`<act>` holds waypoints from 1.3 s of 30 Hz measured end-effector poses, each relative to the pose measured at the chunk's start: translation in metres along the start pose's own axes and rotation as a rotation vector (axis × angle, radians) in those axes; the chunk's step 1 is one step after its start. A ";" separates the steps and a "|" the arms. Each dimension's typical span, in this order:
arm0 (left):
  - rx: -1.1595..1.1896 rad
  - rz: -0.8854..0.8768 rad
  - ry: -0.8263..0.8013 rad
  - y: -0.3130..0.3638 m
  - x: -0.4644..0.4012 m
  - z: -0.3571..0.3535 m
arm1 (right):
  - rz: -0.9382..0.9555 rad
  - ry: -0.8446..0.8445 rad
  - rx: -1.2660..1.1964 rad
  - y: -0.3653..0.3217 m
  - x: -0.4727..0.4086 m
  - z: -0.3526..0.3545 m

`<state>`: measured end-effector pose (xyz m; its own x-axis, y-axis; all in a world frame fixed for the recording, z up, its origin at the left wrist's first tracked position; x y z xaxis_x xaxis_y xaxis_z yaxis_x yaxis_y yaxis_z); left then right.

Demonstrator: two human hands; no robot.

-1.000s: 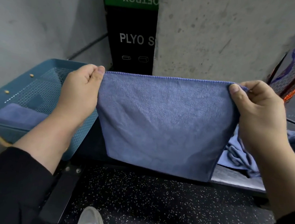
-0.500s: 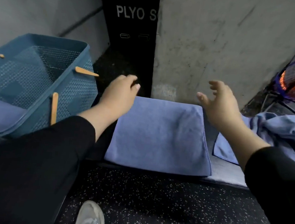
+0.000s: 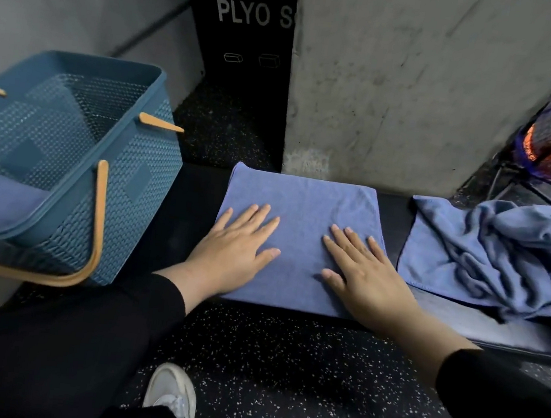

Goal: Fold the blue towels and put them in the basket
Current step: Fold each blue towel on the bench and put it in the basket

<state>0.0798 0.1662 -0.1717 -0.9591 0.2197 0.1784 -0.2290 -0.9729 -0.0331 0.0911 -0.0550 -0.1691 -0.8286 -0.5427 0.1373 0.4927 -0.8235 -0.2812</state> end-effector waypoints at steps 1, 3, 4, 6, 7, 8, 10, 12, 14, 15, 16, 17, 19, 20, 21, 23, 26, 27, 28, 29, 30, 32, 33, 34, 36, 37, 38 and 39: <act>-0.006 0.006 -0.004 -0.002 0.003 -0.001 | 0.007 -0.011 -0.023 0.001 0.003 0.001; -0.017 0.007 -0.004 -0.006 0.009 -0.001 | 0.011 -0.001 -0.109 0.002 0.010 0.006; -0.017 -0.005 0.002 -0.007 0.012 0.001 | 0.007 0.028 -0.161 0.003 0.013 0.010; -0.012 -0.054 0.057 -0.006 0.021 0.011 | 0.041 0.092 -0.217 0.001 0.025 0.022; -0.014 -0.086 0.100 -0.003 0.028 0.019 | 0.075 0.094 -0.213 -0.002 0.031 0.025; -0.022 -0.128 0.136 0.000 0.036 0.024 | 0.109 0.071 -0.187 -0.005 0.038 0.027; -0.081 -0.230 0.175 0.007 0.056 0.026 | 0.137 -0.022 -0.083 -0.004 0.052 0.024; -0.146 -0.268 0.168 0.007 0.069 0.021 | 0.124 -0.055 -0.022 -0.001 0.063 0.023; -0.145 -0.246 0.170 0.001 0.076 0.017 | 0.104 -0.031 -0.047 0.003 0.069 0.026; -0.136 -0.231 0.177 -0.003 0.078 0.016 | 0.089 -0.018 -0.073 0.006 0.071 0.028; -0.126 -0.214 0.175 -0.007 0.080 0.015 | 0.079 -0.002 -0.101 0.009 0.072 0.031; -0.117 -0.198 0.174 -0.011 0.082 0.014 | 0.083 0.018 -0.122 0.011 0.073 0.034; -0.106 -0.181 0.192 -0.019 0.087 0.014 | 0.092 0.051 -0.145 0.013 0.074 0.037; -0.107 -0.170 0.207 -0.023 0.089 0.015 | 0.096 0.066 -0.145 0.013 0.074 0.038; -0.109 -0.152 0.219 -0.026 0.090 0.016 | 0.094 0.078 -0.143 0.012 0.073 0.038; -0.088 -0.099 0.204 -0.033 0.089 0.017 | 0.070 0.098 -0.163 0.010 0.074 0.041; 0.108 0.029 0.137 -0.039 0.088 0.027 | 0.038 0.118 -0.262 0.009 0.076 0.052; 0.219 0.080 0.115 -0.040 0.089 0.031 | 0.010 0.112 -0.318 0.010 0.078 0.057; 0.327 0.122 0.098 -0.042 0.089 0.035 | -0.026 0.102 -0.383 0.012 0.079 0.062; 0.420 0.143 0.096 -0.042 0.090 0.039 | -0.064 0.092 -0.440 0.016 0.080 0.067; 0.499 0.154 0.099 -0.043 0.091 0.043 | -0.090 0.092 -0.491 0.019 0.082 0.073; 0.621 0.164 0.103 -0.045 0.089 0.048 | -0.123 0.098 -0.569 0.023 0.082 0.083; 0.673 0.170 0.100 -0.047 0.088 0.050 | -0.129 0.105 -0.595 0.024 0.082 0.087; 0.729 0.183 0.093 -0.049 0.087 0.051 | -0.135 0.118 -0.625 0.026 0.081 0.090; 0.822 0.209 0.078 -0.052 0.085 0.052 | -0.151 0.169 -0.698 0.032 0.076 0.096; 0.850 0.214 0.080 -0.052 0.084 0.052 | -0.164 0.200 -0.722 0.034 0.073 0.098; 0.865 0.223 0.094 -0.054 0.082 0.052 | -0.178 0.229 -0.739 0.036 0.069 0.100; 0.876 0.235 0.117 -0.056 0.079 0.052 | -0.192 0.253 -0.747 0.039 0.064 0.102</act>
<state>0.0256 0.2343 -0.1050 -0.9868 -0.0315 0.1589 0.1365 -0.6901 0.7107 0.0844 -0.1382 -0.0742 -0.9597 -0.2757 0.0539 0.1025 -0.5222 -0.8466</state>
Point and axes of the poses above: each hand's wrist, its own x-axis away from the middle knuckle, its own z-axis out of the back of the hand, y = z × x, the point moved 6 cm from there along -x, towards the middle knuckle, and after that the axes turned 9 degrees about -x, right-handed, at the moved point
